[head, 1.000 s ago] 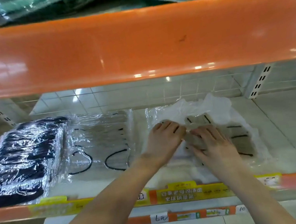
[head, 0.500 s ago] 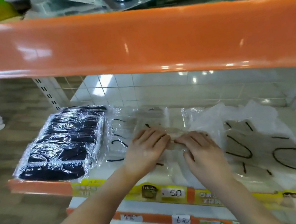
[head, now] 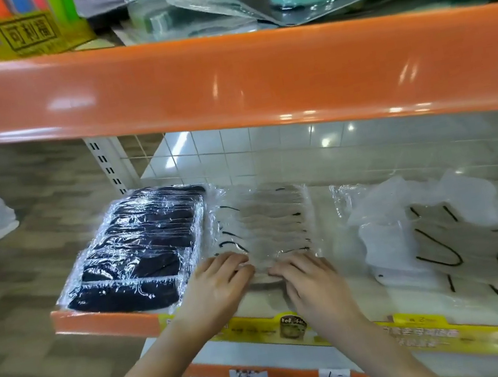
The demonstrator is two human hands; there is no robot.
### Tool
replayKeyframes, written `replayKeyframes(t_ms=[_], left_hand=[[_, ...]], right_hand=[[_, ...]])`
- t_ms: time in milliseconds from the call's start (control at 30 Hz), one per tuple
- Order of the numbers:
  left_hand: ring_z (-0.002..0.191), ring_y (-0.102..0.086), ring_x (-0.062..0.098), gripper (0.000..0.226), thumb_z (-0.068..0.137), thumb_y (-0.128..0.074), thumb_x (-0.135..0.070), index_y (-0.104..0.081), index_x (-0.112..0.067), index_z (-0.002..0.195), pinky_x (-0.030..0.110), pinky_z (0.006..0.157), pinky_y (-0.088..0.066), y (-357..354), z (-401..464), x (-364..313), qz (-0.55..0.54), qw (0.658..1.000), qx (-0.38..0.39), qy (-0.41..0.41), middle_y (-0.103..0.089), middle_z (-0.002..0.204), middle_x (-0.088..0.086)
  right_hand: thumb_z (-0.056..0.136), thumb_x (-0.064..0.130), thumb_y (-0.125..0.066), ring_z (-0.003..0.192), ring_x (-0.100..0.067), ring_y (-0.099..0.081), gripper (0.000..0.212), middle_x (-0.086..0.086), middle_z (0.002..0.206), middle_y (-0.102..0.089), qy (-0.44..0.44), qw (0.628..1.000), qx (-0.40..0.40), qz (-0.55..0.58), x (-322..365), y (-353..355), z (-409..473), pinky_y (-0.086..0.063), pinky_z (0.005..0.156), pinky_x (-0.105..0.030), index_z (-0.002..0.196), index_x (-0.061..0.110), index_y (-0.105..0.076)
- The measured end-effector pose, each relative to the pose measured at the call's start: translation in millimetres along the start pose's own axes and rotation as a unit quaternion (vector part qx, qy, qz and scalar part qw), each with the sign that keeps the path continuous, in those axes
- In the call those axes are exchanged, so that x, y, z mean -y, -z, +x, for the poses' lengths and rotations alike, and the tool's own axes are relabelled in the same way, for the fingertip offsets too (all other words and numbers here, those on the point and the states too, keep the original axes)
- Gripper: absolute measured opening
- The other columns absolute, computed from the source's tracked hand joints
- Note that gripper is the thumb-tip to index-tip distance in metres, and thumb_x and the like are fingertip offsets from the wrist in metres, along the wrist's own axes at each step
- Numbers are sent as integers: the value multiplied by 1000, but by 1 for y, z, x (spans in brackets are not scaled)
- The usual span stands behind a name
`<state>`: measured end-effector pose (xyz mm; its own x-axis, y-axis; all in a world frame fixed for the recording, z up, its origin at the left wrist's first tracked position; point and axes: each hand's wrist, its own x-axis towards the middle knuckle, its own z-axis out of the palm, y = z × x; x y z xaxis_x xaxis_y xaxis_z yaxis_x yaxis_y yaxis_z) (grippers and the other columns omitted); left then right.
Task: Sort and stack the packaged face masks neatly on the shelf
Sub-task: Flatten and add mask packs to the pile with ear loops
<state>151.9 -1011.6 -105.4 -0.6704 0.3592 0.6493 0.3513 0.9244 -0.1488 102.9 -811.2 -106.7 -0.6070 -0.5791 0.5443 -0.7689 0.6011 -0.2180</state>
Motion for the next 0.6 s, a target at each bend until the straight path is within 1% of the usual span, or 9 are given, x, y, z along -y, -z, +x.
replayKeyframes(t_ms=[100,167,233,300,367,433,467,533,600], left_hand=[[88,-64,24,11,81,-64,-6,-69,-13,88,32,68,-49,-4,-7,1,-11,1000,20,4,-67,99,6],[90,-62,23,17,75,-70,-6,-68,-14,90,31,70,-47,-8,-11,2,-19,999,41,17,-66,102,6],[91,-62,22,23,71,-74,-8,-68,-16,91,30,70,-47,-14,-13,4,-33,997,63,35,-66,103,4],[90,-63,19,23,70,-76,-13,-68,-18,91,29,68,-48,-18,-14,5,-44,994,84,46,-66,103,0],[91,-64,17,23,71,-75,-18,-69,-20,92,28,68,-50,-22,-14,7,-50,992,102,50,-66,104,-2],[92,-64,16,22,73,-69,-24,-69,-20,95,27,70,-51,-22,-13,8,-57,990,113,53,-66,105,-2],[93,-64,15,21,76,-64,-29,-68,-21,96,27,70,-51,-22,-13,9,-63,989,120,54,-65,105,-3],[94,-63,13,30,80,-54,-44,-66,-23,98,26,72,-52,-20,-11,9,-76,985,144,59,-64,107,-5],[96,-64,14,40,76,-50,-52,-64,-23,100,27,73,-54,-18,-10,11,-82,980,168,62,-64,109,-5]], right_hand=[[62,0,-73,82,-20,-62,40,7,92,-62,-22,999,25,4,3,-4,-6,-53,64,-33,93,25,-69],[59,-1,-77,84,-20,-62,44,8,94,-61,-35,998,43,3,2,-6,-9,-53,66,-34,94,24,-68],[60,1,-78,85,-19,-62,42,8,94,-60,-50,997,50,-6,1,-9,-11,-53,66,-34,94,24,-67],[67,8,-75,86,-19,-61,32,8,93,-59,-58,997,55,-18,0,-13,-13,-52,67,-33,94,24,-67],[79,19,-62,87,-18,-60,17,8,93,-58,-54,997,52,-28,0,-15,-16,-52,68,-32,94,24,-67],[86,29,-49,89,-16,-59,21,9,94,-58,-56,997,51,-24,0,-16,-17,-51,70,-31,95,25,-67],[87,32,-47,90,-15,-59,23,10,94,-58,-60,997,50,-18,0,-16,-18,-51,71,-31,95,25,-67],[87,37,-47,92,-12,-57,24,12,97,-58,-72,996,51,2,-1,-18,-20,-50,74,-30,96,26,-66],[87,39,-48,94,-12,-56,25,14,100,-58,-81,995,55,22,-2,-19,-22,-49,77,-29,99,27,-66]])
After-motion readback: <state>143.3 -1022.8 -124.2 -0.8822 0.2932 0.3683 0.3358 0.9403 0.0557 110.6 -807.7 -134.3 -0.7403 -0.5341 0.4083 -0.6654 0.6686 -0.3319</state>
